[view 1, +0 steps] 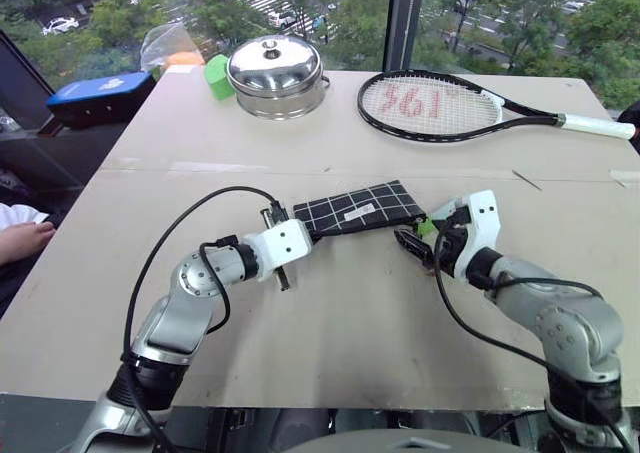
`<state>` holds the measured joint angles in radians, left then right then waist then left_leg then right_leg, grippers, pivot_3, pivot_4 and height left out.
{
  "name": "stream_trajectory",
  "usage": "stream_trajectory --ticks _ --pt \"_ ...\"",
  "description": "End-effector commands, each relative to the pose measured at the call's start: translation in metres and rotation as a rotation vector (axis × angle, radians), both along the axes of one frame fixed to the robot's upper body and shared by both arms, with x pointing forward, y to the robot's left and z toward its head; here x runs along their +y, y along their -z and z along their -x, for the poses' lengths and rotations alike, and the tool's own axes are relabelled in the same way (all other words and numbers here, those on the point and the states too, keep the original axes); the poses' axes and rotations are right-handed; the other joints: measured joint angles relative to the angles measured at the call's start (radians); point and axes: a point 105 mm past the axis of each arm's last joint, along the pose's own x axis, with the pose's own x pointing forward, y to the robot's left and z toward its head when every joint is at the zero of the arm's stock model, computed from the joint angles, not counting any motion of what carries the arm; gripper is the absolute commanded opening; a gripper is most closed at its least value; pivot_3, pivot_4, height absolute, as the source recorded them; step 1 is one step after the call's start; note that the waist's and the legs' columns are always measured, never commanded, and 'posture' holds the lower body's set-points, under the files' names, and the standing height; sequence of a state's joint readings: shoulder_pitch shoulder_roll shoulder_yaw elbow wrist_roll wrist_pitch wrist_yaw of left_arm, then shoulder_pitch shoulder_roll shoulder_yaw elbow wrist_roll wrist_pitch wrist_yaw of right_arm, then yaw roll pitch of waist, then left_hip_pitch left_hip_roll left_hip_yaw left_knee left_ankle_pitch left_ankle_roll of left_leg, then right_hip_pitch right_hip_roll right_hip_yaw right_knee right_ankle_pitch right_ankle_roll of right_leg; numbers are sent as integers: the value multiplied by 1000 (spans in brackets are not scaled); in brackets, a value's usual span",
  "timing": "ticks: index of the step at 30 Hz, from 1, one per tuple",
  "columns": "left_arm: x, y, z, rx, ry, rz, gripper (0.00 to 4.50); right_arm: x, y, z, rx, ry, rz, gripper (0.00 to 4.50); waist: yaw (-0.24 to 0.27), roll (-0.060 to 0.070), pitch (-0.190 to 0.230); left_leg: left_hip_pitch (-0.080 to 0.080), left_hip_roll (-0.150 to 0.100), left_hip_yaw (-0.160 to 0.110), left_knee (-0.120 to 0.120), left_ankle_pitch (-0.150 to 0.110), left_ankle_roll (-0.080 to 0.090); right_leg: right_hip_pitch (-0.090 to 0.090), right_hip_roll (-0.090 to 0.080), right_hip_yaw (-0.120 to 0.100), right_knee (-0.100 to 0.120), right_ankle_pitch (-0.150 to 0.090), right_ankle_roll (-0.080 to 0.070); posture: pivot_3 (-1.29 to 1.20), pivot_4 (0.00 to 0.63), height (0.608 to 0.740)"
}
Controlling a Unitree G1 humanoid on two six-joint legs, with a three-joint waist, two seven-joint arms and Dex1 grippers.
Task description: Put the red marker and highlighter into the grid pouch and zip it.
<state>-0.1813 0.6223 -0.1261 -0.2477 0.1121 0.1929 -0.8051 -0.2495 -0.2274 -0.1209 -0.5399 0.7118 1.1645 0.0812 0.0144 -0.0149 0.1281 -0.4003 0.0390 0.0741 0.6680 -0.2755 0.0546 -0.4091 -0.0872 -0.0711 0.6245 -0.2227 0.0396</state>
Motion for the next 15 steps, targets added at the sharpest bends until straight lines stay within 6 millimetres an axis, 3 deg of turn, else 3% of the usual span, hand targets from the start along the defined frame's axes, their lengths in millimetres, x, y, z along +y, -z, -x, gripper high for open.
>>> stream_trajectory --ticks 1,12,15 --pt "-6 -10 4 -32 15 30 49 -4 -8 -4 3 20 -22 4500 -1 0 0 0 0 0 0 0 0 0 0 0 0 0 0 0 150 740" --pt "-11 -6 8 -10 11 67 49 -2 3 -11 67 39 -18 4500 -3 1 1 1 0 1 0 0 0 0 1 2 0 2 3 0 150 740" --pt "-11 -5 9 0 16 75 0 -2 4 -15 66 52 -14 3747 -3 2 1 1 0 1 0 0 0 0 1 2 0 2 3 0 150 740"
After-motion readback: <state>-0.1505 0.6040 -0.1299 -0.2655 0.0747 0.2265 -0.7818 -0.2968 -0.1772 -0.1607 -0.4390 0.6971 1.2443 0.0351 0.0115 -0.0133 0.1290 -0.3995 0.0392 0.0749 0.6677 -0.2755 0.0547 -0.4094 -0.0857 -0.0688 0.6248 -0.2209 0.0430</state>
